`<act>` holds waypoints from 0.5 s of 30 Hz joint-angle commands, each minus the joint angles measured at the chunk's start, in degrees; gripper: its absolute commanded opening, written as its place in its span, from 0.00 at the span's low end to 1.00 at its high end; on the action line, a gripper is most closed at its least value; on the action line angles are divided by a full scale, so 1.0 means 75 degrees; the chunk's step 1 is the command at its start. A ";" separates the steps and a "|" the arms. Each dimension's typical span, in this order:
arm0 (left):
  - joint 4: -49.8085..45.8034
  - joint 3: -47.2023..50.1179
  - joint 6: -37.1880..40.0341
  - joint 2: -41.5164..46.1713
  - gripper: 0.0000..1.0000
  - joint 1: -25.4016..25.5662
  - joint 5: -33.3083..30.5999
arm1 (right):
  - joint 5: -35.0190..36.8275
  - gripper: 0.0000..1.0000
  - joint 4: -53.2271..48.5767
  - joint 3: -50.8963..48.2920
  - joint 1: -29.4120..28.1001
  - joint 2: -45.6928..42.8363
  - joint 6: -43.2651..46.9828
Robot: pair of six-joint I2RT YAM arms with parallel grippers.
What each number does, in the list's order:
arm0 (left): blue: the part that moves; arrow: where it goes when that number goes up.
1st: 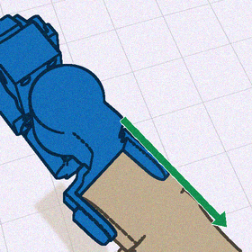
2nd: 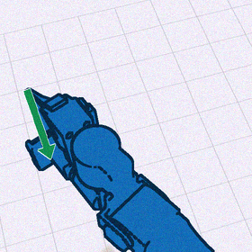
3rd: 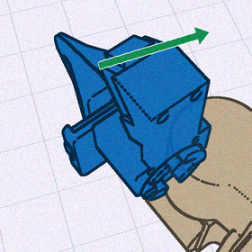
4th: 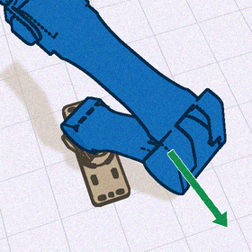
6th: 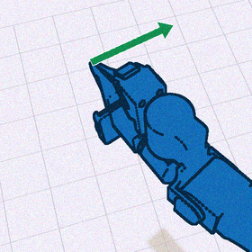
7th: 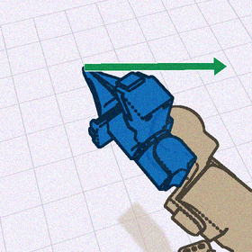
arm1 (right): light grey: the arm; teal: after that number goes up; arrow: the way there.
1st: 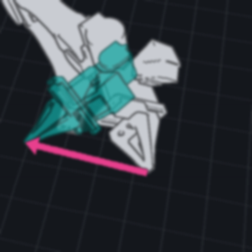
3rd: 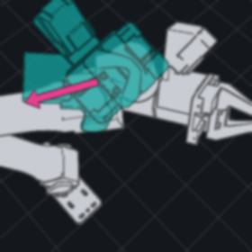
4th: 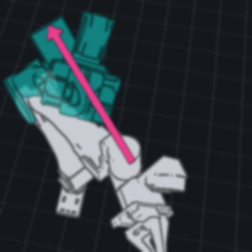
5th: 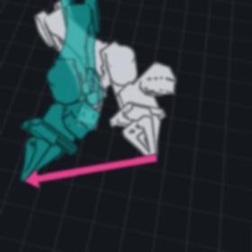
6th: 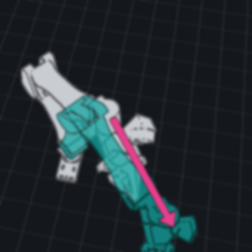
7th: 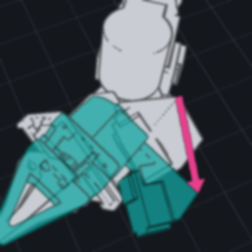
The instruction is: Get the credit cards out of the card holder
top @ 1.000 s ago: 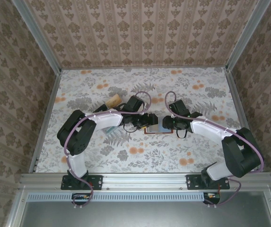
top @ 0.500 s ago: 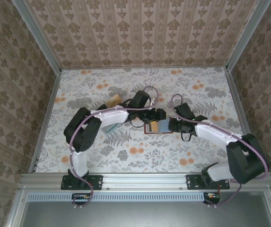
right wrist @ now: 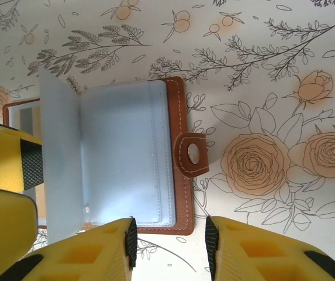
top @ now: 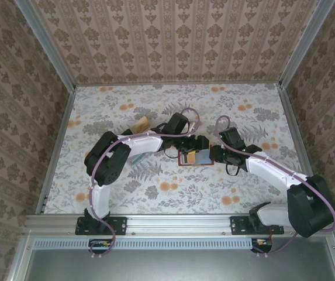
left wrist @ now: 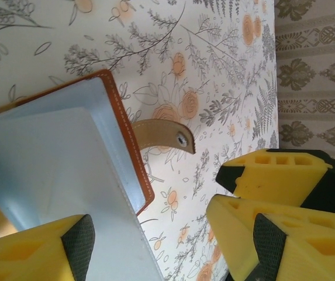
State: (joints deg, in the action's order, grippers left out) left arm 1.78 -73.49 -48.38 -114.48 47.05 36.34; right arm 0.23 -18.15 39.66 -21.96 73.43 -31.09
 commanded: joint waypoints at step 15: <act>-0.0593 -0.0619 -0.0052 -0.0683 0.71 0.0031 0.0233 | -0.0140 0.39 -0.0069 -0.0085 0.0021 -0.0392 -0.0155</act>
State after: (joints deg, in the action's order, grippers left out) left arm -0.54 -77.76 -49.28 -120.27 47.18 38.33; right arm -0.12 -19.44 39.51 -21.47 71.92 -31.70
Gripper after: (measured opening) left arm 0.716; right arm 0.393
